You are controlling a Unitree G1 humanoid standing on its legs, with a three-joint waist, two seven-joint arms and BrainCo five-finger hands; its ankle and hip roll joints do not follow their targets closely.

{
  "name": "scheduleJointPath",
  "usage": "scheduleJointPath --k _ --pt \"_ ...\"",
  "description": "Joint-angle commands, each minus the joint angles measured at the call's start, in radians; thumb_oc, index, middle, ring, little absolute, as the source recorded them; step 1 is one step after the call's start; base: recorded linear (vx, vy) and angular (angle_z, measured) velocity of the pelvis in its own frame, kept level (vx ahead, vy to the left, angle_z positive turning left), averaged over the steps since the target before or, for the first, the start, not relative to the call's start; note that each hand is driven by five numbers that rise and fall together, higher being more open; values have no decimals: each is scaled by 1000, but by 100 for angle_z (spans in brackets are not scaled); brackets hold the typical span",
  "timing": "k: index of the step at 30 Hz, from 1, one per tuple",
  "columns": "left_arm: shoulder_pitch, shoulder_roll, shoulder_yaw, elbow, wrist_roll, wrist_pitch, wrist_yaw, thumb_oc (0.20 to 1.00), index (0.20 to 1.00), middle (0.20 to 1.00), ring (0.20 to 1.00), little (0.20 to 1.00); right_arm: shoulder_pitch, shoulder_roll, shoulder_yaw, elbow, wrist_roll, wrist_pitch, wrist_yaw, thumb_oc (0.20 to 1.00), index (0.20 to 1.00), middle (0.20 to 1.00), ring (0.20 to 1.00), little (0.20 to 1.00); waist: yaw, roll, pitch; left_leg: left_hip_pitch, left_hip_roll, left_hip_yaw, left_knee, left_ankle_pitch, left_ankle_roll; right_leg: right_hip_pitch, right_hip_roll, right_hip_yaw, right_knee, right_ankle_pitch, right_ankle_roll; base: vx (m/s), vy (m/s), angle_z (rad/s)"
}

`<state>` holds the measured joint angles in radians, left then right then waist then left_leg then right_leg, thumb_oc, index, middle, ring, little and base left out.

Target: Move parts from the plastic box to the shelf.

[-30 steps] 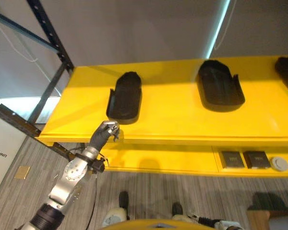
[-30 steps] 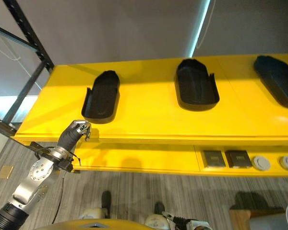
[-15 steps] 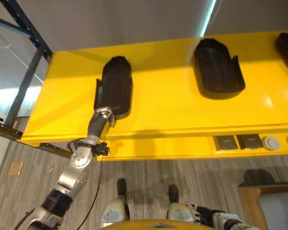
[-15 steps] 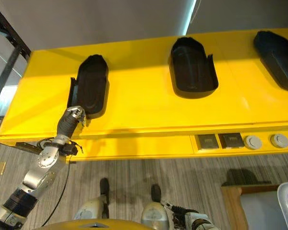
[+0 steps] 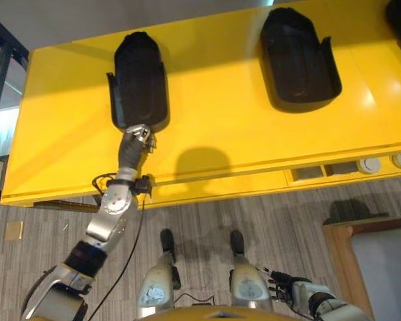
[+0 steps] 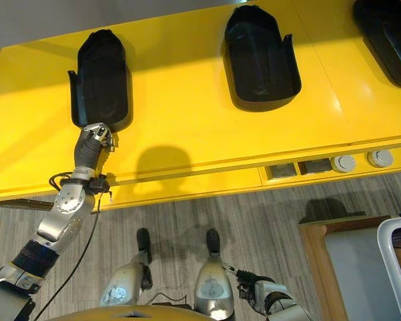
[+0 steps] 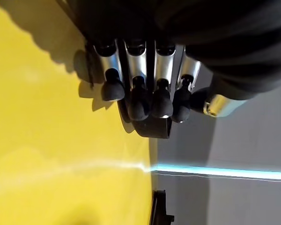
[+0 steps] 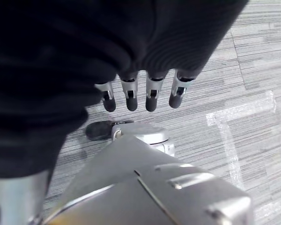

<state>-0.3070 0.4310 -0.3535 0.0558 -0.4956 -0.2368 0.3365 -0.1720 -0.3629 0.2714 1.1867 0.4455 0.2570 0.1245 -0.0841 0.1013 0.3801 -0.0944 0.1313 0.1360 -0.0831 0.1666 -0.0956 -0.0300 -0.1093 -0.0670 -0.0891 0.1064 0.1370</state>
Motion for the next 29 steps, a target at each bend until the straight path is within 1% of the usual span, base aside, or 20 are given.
scheduleJointPath --k 1,2,3,4,5,6,7,8,11,12,13,16,17,19,20,22,23,24,26,29 --pt "-17 10 24 22 42 -60 64 200 200 200 200 200 39 25 30 18 -13 3 5 1000 1000 1000 1000 1000 9 -37 -14 69 -8 35 -4 -146 1 18 42 -40 2 -109 -74 0 0 0" --pt "-11 8 26 20 41 -67 74 200 200 200 200 200 42 26 28 18 -14 2 5 1000 1000 1000 1000 1000 11 -37 -18 72 -8 36 -4 -147 1 22 41 -42 2 -111 -73 -8 5 5" --pt "4 2 32 18 59 -100 102 200 200 200 200 200 49 29 25 19 -15 2 5 1000 1000 1000 1000 1000 15 -39 -31 80 -9 37 -4 -150 1 33 39 -48 2 -113 -72 9 -6 6" --pt "35 -5 44 10 137 -135 174 200 200 200 200 200 63 34 16 21 -12 5 5 1000 1000 1000 1000 1000 25 -42 -55 95 -11 38 -4 -155 1 52 36 -58 2 -117 -71 9 -9 4" --pt "42 -5 46 8 172 -143 203 200 200 200 200 200 66 35 15 20 -12 3 4 1000 1000 1000 1000 1000 26 -43 -59 98 -11 38 -4 -157 1 55 35 -59 2 -118 -70 5 -21 6" --pt "62 -5 49 11 221 -157 251 304 304 304 304 304 74 42 12 21 -8 6 0 1000 1000 1000 1000 1000 34 -47 -76 108 -12 38 -4 -161 2 68 32 -67 2 -121 -70 0 -37 10" --pt "96 -3 52 24 311 -171 325 812 812 812 812 812 84 52 10 22 -5 11 -5 1000 1000 1000 1000 1000 47 -54 -101 124 -13 37 -4 -167 3 88 29 -80 2 -125 -70 2 -40 13" --pt "105 -2 53 26 338 -164 347 1000 1000 1000 1000 1000 87 53 9 22 -6 11 -5 1000 1000 1000 1000 1000 50 -55 -107 128 -12 36 -4 -169 3 92 28 -83 2 -126 -70 20 -42 11" --pt "179 4 39 97 422 -170 412 1000 1000 1000 1000 1000 98 72 11 37 9 19 -17 1000 1000 1000 1000 1000 79 -68 -148 159 -16 28 -4 -181 7 132 24 -104 2 -134 -71 53 -43 7" --pt "227 5 28 167 455 -167 442 1000 1000 1000 1000 1000 101 79 12 49 15 15 -18 1000 1000 1000 1000 1000 93 -76 -164 177 -20 24 -4 -186 9 153 25 -115 2 -138 -72 33 -33 23" --pt "261 -1 20 215 448 -148 454 1000 1000 1000 1000 1000 100 82 12 54 19 15 -20 1000 1000 1000 1000 1000 104 -81 -173 187 -22 20 -4 -190 12 166 26 -122 2 -142 -72 17 -26 19" --pt "350 -46 20 417 443 -139 518 1000 1000 1000 1000 1000 93 91 4 66 17 14 -22 1000 1000 1000 1000 1000 130 -92 -188 208 -31 5 -4 -198 18 192 29 -139 2 -147 -72 -11 -12 10" --pt "364 -59 22 473 464 -161 534 1000 1000 1000 1000 1000 91 94 5 71 18 12 -22 1000 1000 1000 1000 1000 134 -95 -191 210 -33 1 -4 -200 20 196 29 -141 2 -148 -72 -22 -2 15" --pt "369 -65 24 499 478 -158 546 1000 1000 1000 1000 1000 89 95 6 75 20 11 -23 1000 1000 1000 1000 1000 136 -96 -192 212 -34 -1 -4 -201 20 199 29 -143 2 -149 -72 -14 1 19" --pt "395 -94 37 625 490 -133 567 1000 1000 1000 1000 1000 82 101 7 92 21 4 -21 1000 1000 1000 1000 1000 148 -104 -197 221 -41 -15 -4 -205 25 209 29 -146 2 -149 -70 -18 5 9" --pt "419 -137 75 811 455 -126 556 1000 1000 1000 1000 1000 66 110 10 113 46 -4 -24 1000 1000 1000 1000 1000 163 -111 -209 223 -49 -36 -4 -205 31 216 27 -148 2 -147 -65 -19 20 10" --pt "425 -147 85 856 446 -130 550 1000 1000 1000 1000 1000 62 111 8 116 50 -3 -24 1000 1000 1000 1000 1000 166 -112 -210 225 -52 -42 -4 -206 34 218 27 -149 2 -146 -65 -10 27 20" --pt "426 -150 88 870 434 -110 550 1000 1000 1000 1000 1000 59 111 7 117 50 -2 -23 1000 1000 1000 1000 1000 167 -112 -210 226 -53 -45 -4 -206 36 220 27 -150 2 -146 -65 -18 30 25" --pt "438 -170 120 989 395 -106 551 1000 1000 1000 1000 1000 50 113 4 121 43 7 -19 1000 1000 1000 1000 1000 175 -115 -211 228 -58 -58 -4 -207 41 224 24 -154 2 -147 -65 -27 39 27" --pt "439 -184 170 1102 248 -96 498 1000 1000 1000 1000 1000 43 118 8 128 20 18 -6 1000 1000 1000 1000 1000 180 -116 -213 232 -64 -67 -4 -210 46 229 20 -159 2 -147 -63 -16 48 15"
